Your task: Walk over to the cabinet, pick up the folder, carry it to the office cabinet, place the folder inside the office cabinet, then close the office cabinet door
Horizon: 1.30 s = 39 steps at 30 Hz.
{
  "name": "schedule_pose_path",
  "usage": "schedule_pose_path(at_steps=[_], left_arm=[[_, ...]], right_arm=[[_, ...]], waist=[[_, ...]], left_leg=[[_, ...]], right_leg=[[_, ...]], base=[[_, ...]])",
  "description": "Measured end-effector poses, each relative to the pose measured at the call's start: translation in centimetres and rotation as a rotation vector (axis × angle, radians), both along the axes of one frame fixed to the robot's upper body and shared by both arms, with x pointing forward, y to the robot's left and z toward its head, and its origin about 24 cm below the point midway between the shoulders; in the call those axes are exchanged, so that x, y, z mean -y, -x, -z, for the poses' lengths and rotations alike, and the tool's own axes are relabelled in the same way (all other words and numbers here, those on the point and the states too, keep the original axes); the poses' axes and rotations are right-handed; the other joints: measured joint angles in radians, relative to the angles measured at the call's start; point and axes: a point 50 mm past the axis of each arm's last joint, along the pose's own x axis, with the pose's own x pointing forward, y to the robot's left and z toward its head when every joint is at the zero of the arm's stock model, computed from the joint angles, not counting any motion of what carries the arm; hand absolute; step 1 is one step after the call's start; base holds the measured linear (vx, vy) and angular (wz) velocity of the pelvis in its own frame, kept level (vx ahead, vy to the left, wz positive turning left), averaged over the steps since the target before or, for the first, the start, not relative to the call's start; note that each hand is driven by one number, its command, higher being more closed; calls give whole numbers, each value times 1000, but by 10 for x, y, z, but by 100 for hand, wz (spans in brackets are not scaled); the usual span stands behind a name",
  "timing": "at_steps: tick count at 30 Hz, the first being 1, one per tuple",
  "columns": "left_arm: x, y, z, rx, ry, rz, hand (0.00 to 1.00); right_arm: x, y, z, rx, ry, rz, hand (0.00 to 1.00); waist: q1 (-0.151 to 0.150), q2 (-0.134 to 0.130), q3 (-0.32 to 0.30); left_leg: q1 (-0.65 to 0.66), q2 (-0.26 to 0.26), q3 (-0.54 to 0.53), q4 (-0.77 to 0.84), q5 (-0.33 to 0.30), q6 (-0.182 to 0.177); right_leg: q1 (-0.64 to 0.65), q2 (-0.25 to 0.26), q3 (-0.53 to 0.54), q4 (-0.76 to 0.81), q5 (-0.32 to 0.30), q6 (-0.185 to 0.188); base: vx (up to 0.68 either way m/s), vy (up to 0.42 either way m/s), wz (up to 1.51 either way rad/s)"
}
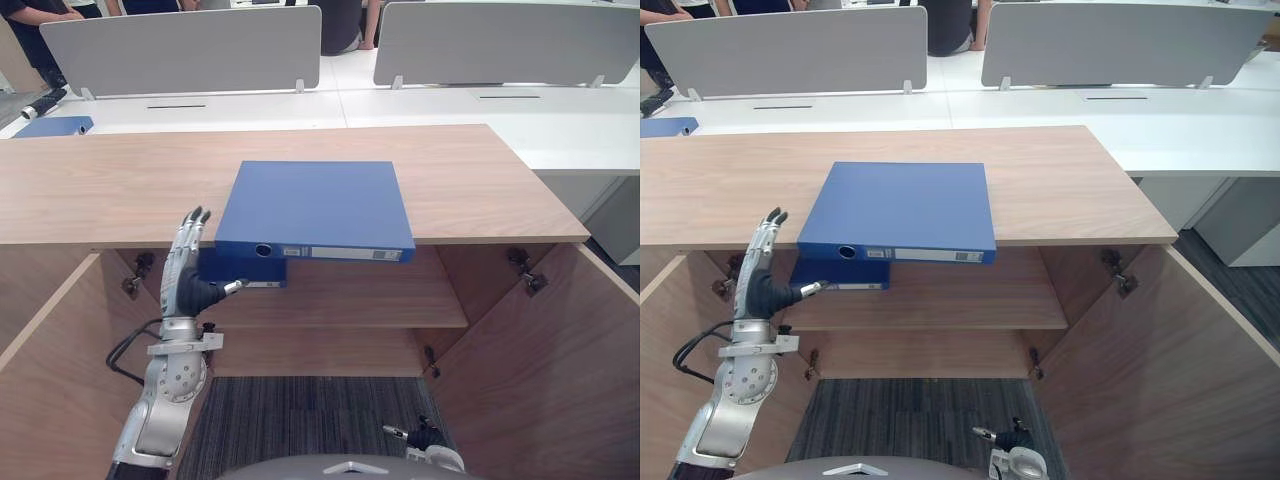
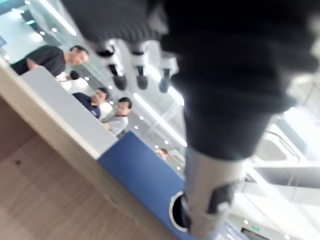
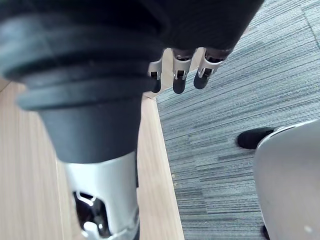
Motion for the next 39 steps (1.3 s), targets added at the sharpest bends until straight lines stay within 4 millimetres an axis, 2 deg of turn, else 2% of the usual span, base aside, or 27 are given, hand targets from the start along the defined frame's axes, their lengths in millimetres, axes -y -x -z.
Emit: schedule_pose_path(at_steps=[11,19,25,26,31,39], left_arm=[[30,-15,-3,30,-200,109,0],[42,-24,8,-2,-318,127,0],[46,-39,2,28,-401,120,0],[47,-40,1,34,-402,120,100],[49,-45,2,33,-431,117,100],[49,-50,-8,97,-455,84,100]], right_arm=[[3,2,2,-21,6,-4,0],[6,2,1,-25,13,-5,0],[8,8,3,-51,17,-2,0],[8,9,3,-57,16,-1,0],[9,12,5,-79,14,4,0],[10,13,5,-80,14,13,0]], waist=[[-18,-4,-9],[-39,-3,-9],[-53,-4,-8],[-57,-5,-8],[-63,-5,-8],[-73,-6,-8]], left_leg=[[18,-2,5,-31,8,0],[36,-2,24,-49,8,-1],[35,-4,26,-51,8,-1],[35,-4,26,-51,8,-1],[35,-3,26,-51,7,-1],[34,-3,29,-51,7,-1]], right_leg=[[14,1,1,-26,5,-2],[17,2,21,-32,6,-2],[16,1,21,-37,8,-1],[16,1,21,-37,8,-1],[16,2,21,-39,8,0],[16,1,23,-46,14,3]], base=[[0,0,0],[-13,-14,-5],[-12,-14,-2],[-27,-40,-1],[-29,-36,0],[-36,-33,-1]])
